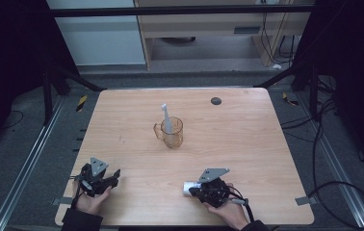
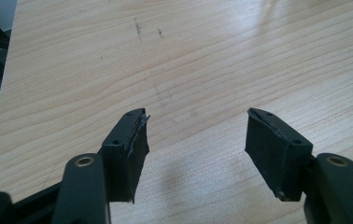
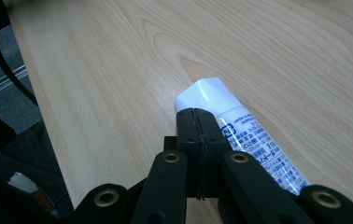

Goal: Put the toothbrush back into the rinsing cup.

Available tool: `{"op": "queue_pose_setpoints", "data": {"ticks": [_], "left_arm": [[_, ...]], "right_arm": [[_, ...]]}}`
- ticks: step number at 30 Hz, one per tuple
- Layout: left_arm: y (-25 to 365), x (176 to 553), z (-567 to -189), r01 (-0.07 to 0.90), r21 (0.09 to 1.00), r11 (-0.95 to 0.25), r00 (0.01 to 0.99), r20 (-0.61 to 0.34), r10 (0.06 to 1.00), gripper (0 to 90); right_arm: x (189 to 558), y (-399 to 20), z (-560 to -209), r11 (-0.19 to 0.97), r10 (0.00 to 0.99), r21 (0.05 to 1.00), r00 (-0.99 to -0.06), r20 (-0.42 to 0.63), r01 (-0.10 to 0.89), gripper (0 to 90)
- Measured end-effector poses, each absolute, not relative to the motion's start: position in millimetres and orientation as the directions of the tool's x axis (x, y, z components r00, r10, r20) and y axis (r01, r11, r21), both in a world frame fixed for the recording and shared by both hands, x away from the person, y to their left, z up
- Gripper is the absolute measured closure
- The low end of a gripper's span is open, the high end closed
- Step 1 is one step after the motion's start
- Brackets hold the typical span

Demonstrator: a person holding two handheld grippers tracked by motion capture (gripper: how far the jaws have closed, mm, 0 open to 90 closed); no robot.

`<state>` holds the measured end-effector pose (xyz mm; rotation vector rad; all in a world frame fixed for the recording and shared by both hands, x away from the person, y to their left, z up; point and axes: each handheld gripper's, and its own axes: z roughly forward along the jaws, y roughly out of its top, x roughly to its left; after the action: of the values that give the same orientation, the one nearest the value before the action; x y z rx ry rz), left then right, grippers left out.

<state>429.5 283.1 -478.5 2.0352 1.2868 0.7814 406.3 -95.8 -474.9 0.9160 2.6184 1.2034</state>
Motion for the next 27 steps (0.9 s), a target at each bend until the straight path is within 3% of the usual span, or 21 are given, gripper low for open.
{"op": "queue_pose_setpoints", "data": {"ticks": [27], "left_arm": [[281,430,-479,0.566,0.740,-0.363,0.369,0.166,0.914,37.5]], "right_arm": [[435,-95,-475,0.460,0.639,0.729,-0.759,0.125,0.507,90.0]]}}
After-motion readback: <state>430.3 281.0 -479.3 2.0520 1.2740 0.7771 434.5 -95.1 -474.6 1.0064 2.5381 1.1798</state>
